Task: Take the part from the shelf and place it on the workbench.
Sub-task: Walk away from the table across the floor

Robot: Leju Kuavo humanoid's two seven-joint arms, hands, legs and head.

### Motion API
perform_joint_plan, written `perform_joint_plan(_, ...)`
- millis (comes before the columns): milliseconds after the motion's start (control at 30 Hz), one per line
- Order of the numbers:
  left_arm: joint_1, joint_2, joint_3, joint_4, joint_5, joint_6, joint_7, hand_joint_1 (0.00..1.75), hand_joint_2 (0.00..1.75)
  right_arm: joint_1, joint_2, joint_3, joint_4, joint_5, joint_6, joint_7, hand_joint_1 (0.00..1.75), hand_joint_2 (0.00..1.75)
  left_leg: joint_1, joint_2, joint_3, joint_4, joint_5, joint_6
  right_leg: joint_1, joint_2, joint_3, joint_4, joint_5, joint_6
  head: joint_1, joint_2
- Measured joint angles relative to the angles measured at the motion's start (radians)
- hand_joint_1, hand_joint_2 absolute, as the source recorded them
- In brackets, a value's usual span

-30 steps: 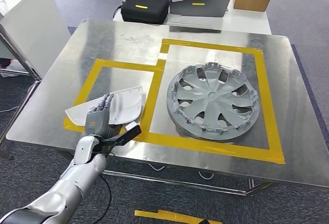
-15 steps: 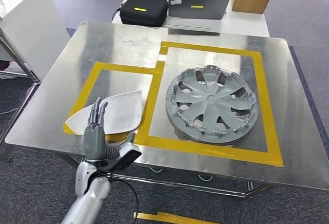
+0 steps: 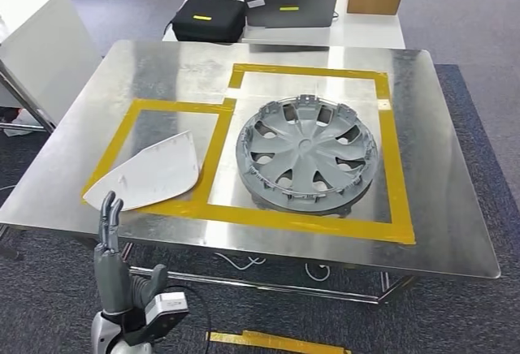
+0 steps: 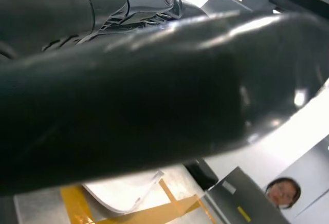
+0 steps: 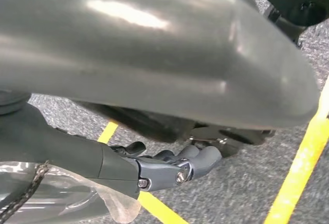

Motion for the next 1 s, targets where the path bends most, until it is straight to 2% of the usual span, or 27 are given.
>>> perform_joint_plan(67, 0.059, 0.001, 0.021, -0.048, 0.07, -0.002, -0.041, 0.0, 0.0, 0.004, 0.001, -0.006, 0.001, -0.011, -0.003, -0.007, 0.0, 0.0, -0.002, 0.0, -0.04, 0.136, -0.093, 0.002, 0.007, -0.003, -0.012, 0.001, 0.011, -0.01, -0.002, 0.0)
perform_joint_plan(100, 0.084, 0.001, 0.038, -0.068, 0.107, -0.004, -0.051, 0.0, 0.0, 0.006, 0.001, -0.009, 0.001, -0.016, -0.005, -0.01, 0.0, 0.0, -0.005, 0.0, -0.051, 0.193, -0.124, 0.005, 0.011, -0.004, -0.02, 0.001, 0.016, -0.013, -0.002, 0.0)
perform_joint_plan(133, 0.106, 0.0, 0.057, -0.084, 0.143, -0.007, -0.054, 0.0, 0.0, 0.009, 0.001, -0.012, 0.002, -0.019, -0.006, -0.011, 0.0, 0.0, -0.007, 0.0, -0.048, 0.22, -0.137, 0.01, 0.016, -0.005, -0.027, 0.001, 0.021, -0.015, -0.002, 0.0)
perform_joint_plan(167, 0.124, -0.001, 0.081, -0.096, 0.176, -0.013, -0.055, 0.0, 0.0, 0.011, 0.002, -0.014, 0.002, -0.022, -0.008, -0.011, 0.0, 0.0, -0.011, 0.0, -0.026, 0.206, -0.132, 0.019, 0.021, -0.006, -0.034, 0.001, 0.026, -0.016, -0.002, 0.0)
perform_joint_plan(200, 0.137, -0.004, 0.108, -0.103, 0.204, -0.022, -0.055, 0.0, 0.0, 0.013, 0.002, -0.016, 0.002, -0.024, -0.009, -0.012, 0.0, 0.0, -0.017, -0.001, 0.014, 0.153, -0.113, 0.03, 0.025, -0.005, -0.039, 0.001, 0.031, -0.017, -0.002, 0.0)
perform_joint_plan(267, 0.148, -0.014, 0.167, -0.108, 0.255, -0.054, -0.055, 0.0, 0.0, 0.013, 0.005, -0.019, 0.003, -0.028, -0.009, -0.015, 0.0, 0.0, -0.03, -0.001, 0.11, 0.004, -0.072, 0.056, 0.033, -0.005, -0.048, 0.002, 0.041, -0.017, -0.002, 0.0)
perform_joint_plan(300, 0.149, -0.021, 0.201, -0.106, 0.284, -0.073, -0.055, 0.0, 0.0, 0.013, 0.007, -0.02, 0.003, -0.029, -0.009, -0.016, 0.0, 0.0, -0.035, 0.0, 0.141, -0.049, -0.061, 0.063, 0.035, -0.006, -0.052, 0.002, 0.045, -0.015, -0.001, 0.0)
perform_joint_plan(333, 0.149, -0.027, 0.236, -0.102, 0.312, -0.088, -0.055, 0.0, 0.0, 0.013, 0.009, -0.021, 0.003, -0.031, -0.009, -0.017, 0.0, 0.0, -0.039, 0.002, 0.155, -0.078, -0.056, 0.066, 0.035, -0.007, -0.055, 0.002, 0.05, -0.012, -0.001, 0.0)
perform_joint_plan(433, 0.139, -0.043, 0.344, -0.057, 0.378, -0.132, -0.055, 0.0, 0.0, 0.015, 0.013, -0.026, 0.004, -0.034, -0.009, -0.018, 0.0, 0.0, -0.041, 0.005, 0.149, -0.094, -0.036, 0.065, 0.032, -0.01, -0.062, 0.002, 0.056, 0.005, -0.001, 0.0)
perform_joint_plan(467, 0.128, -0.05, 0.385, -0.026, 0.399, -0.153, -0.055, 0.0, 0.0, 0.015, 0.013, -0.028, 0.005, -0.036, -0.009, -0.018, 0.0, 0.0, -0.039, 0.007, 0.143, -0.1, -0.025, 0.068, 0.032, -0.01, -0.07, 0.014, 0.039, 0.009, 0.0, 0.0)
perform_joint_plan(500, 0.116, -0.059, 0.428, 0.009, 0.417, -0.173, -0.055, 0.0, 0.0, 0.015, 0.013, -0.028, 0.005, -0.038, -0.009, -0.018, 0.0, 0.0, -0.036, 0.008, 0.135, -0.105, -0.014, 0.071, 0.032, -0.01, -0.084, 0.046, 0.004, 0.013, 0.002, 0.0)
perform_joint_plan(567, 0.102, -0.074, 0.505, 0.069, 0.437, -0.196, -0.056, 0.0, 0.0, 0.015, 0.013, -0.03, 0.006, -0.04, -0.008, -0.017, 0.0, 0.0, -0.036, 0.013, 0.109, -0.107, 0.005, 0.076, 0.031, -0.01, -0.122, 0.159, -0.092, 0.019, 0.003, 0.0)
perform_joint_plan(600, 0.1, -0.079, 0.532, 0.09, 0.44, -0.199, -0.056, 0.0, 0.0, 0.015, 0.013, -0.031, 0.007, -0.041, -0.008, -0.017, 0.0, 0.0, -0.036, 0.014, 0.095, -0.106, 0.016, 0.077, 0.031, -0.01, -0.135, 0.22, -0.126, 0.021, 0.003, 0.0)
perform_joint_plan(633, 0.097, -0.082, 0.552, 0.106, 0.441, -0.201, -0.056, 0.0, 0.0, 0.016, 0.013, -0.032, 0.007, -0.041, -0.008, -0.017, 0.0, 0.0, -0.037, 0.016, 0.081, -0.106, 0.027, 0.076, 0.031, -0.01, -0.138, 0.261, -0.135, 0.023, 0.003, 0.0)
perform_joint_plan(667, 0.093, -0.085, 0.568, 0.121, 0.442, -0.202, -0.056, 0.0, 0.0, 0.017, 0.013, -0.033, 0.007, -0.041, -0.008, -0.017, 0.0, 0.0, -0.037, 0.016, 0.066, -0.105, 0.038, 0.075, 0.031, -0.01, -0.125, 0.271, -0.121, 0.023, 0.003, 0.0)
perform_joint_plan(700, 0.09, -0.088, 0.582, 0.134, 0.443, -0.202, -0.056, 0.0, 0.0, 0.017, 0.013, -0.033, 0.008, -0.041, -0.008, -0.017, 0.0, 0.0, -0.038, 0.016, 0.052, -0.105, 0.049, 0.074, 0.031, -0.01, -0.093, 0.245, -0.09, 0.023, 0.003, 0.0)
perform_joint_plan(733, 0.087, -0.091, 0.594, 0.144, 0.443, -0.202, -0.056, 0.0, 0.0, 0.016, 0.013, -0.034, 0.008, -0.041, -0.008, -0.017, 0.0, 0.0, -0.038, 0.016, 0.041, -0.104, 0.059, 0.071, 0.031, -0.011, -0.044, 0.187, -0.058, 0.021, 0.003, 0.0)
perform_joint_plan(767, 0.086, -0.093, 0.603, 0.152, 0.444, -0.202, -0.056, 0.0, 0.0, 0.015, 0.013, -0.034, 0.008, -0.041, -0.008, -0.017, 0.0, 0.0, -0.039, 0.016, 0.031, -0.102, 0.068, 0.067, 0.032, -0.012, 0.019, 0.106, -0.04, 0.019, 0.003, 0.0)
perform_joint_plan(800, 0.084, -0.095, 0.611, 0.159, 0.445, -0.202, -0.056, 0.0, 0.0, 0.013, 0.013, -0.034, 0.008, -0.041, -0.008, -0.017, 0.0, 0.0, -0.041, 0.016, 0.025, -0.099, 0.077, 0.063, 0.033, -0.012, 0.078, 0.023, -0.04, 0.015, 0.003, 0.0)
perform_joint_plan(833, 0.082, -0.097, 0.618, 0.165, 0.445, -0.202, -0.056, 0.0, 0.0, 0.011, 0.013, -0.035, 0.008, -0.041, -0.008, -0.017, 0.0, 0.0, -0.042, 0.016, 0.021, -0.097, 0.086, 0.059, 0.034, -0.012, 0.118, -0.039, -0.048, 0.009, 0.002, 0.0)
perform_joint_plan(867, 0.08, -0.098, 0.624, 0.17, 0.445, -0.203, -0.056, 0.0, 0.0, 0.01, 0.013, -0.035, 0.008, -0.041, -0.008, -0.017, 0.0, 0.0, -0.042, 0.016, 0.019, -0.096, 0.094, 0.054, 0.036, -0.013, 0.139, -0.074, -0.057, 0.003, 0.001, 0.0)
perform_joint_plan(933, 0.076, -0.099, 0.635, 0.178, 0.444, -0.203, -0.056, 0.0, 0.0, 0.012, 0.014, -0.036, 0.008, -0.041, -0.008, -0.017, 0.0, 0.0, -0.039, 0.015, 0.015, -0.096, 0.106, 0.042, 0.037, -0.014, 0.128, -0.082, -0.05, -0.012, 0.001, 0.0)
perform_joint_plan(967, 0.076, -0.1, 0.639, 0.182, 0.445, -0.203, -0.056, 0.0, 0.0, 0.014, 0.015, -0.036, 0.009, -0.041, -0.008, -0.017, 0.0, 0.0, -0.037, 0.012, 0.011, -0.089, 0.092, 0.034, 0.036, -0.016, 0.12, -0.081, -0.04, -0.019, 0.001, 0.0)
perform_joint_plan(1000, 0.077, -0.1, 0.644, 0.185, 0.445, -0.203, -0.056, 0.0, 0.0, 0.015, 0.015, -0.036, 0.009, -0.041, -0.007, -0.017, 0.0, 0.0, -0.034, 0.009, 0.004, -0.068, 0.058, 0.026, 0.034, -0.018, 0.11, -0.081, -0.029, -0.026, 0.0, 0.0)
